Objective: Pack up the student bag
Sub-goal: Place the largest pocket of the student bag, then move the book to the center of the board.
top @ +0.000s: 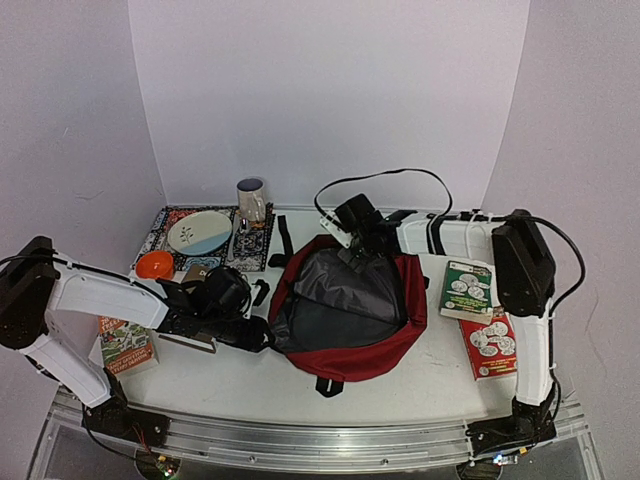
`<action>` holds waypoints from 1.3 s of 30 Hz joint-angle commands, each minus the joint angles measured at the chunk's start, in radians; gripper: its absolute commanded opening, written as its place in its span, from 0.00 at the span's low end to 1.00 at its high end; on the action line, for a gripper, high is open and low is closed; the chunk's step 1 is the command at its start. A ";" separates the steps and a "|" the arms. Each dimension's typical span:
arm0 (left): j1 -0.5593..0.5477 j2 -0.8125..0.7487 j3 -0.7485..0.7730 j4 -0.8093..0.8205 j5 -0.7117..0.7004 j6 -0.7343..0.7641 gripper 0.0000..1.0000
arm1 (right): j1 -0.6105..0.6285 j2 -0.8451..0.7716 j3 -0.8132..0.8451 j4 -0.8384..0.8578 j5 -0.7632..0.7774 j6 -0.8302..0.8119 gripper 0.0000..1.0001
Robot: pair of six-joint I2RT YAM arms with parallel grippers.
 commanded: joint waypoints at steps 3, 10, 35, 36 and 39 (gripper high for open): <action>-0.019 -0.069 0.027 0.005 0.059 0.051 0.31 | -0.002 0.114 0.080 0.055 -0.064 0.020 0.13; -0.020 -0.062 0.106 0.005 0.101 0.077 0.35 | -0.003 0.037 0.078 0.052 -0.091 0.052 0.40; 0.068 -0.116 0.275 -0.310 -0.235 0.140 0.84 | 0.059 -0.427 -0.385 0.036 -0.419 0.442 0.79; 0.096 -0.120 0.272 -0.325 -0.239 0.140 0.86 | 0.065 -0.429 -0.395 0.044 -0.422 0.450 0.80; 0.196 -0.132 0.263 -0.360 -0.242 0.138 0.92 | 0.081 -0.436 -0.424 0.073 -0.423 0.468 0.82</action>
